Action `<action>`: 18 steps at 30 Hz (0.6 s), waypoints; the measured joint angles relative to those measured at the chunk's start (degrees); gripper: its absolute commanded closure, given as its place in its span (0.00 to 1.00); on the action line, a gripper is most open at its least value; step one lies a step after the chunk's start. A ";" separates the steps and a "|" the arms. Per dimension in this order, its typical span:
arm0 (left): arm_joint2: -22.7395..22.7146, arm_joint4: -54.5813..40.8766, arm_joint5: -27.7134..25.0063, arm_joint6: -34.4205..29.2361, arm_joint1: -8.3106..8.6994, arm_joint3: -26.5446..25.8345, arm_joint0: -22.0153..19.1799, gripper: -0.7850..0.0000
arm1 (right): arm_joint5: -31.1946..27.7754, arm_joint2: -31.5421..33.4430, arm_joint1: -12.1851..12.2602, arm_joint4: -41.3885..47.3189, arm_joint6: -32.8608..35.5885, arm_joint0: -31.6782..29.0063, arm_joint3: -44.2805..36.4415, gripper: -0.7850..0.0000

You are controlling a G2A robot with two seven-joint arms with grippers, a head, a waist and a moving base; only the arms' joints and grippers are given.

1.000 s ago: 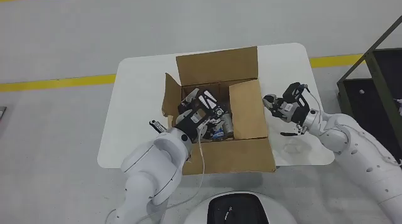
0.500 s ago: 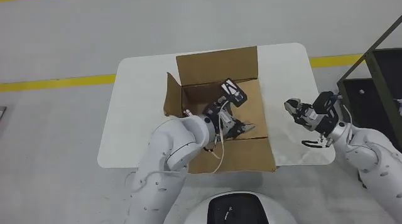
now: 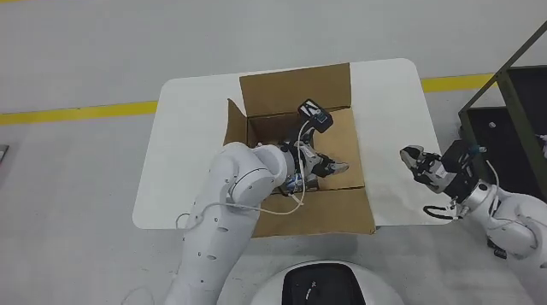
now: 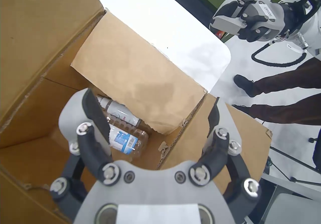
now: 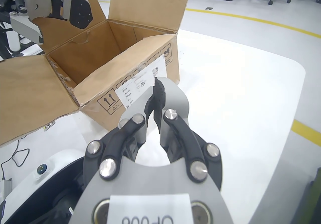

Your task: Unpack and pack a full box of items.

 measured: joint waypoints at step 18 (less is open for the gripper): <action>-0.29 -20.70 12.00 10.52 -1.54 19.75 -4.22 0.00 | -0.08 -1.74 -0.46 -1.75 0.13 0.88 2.06 1.00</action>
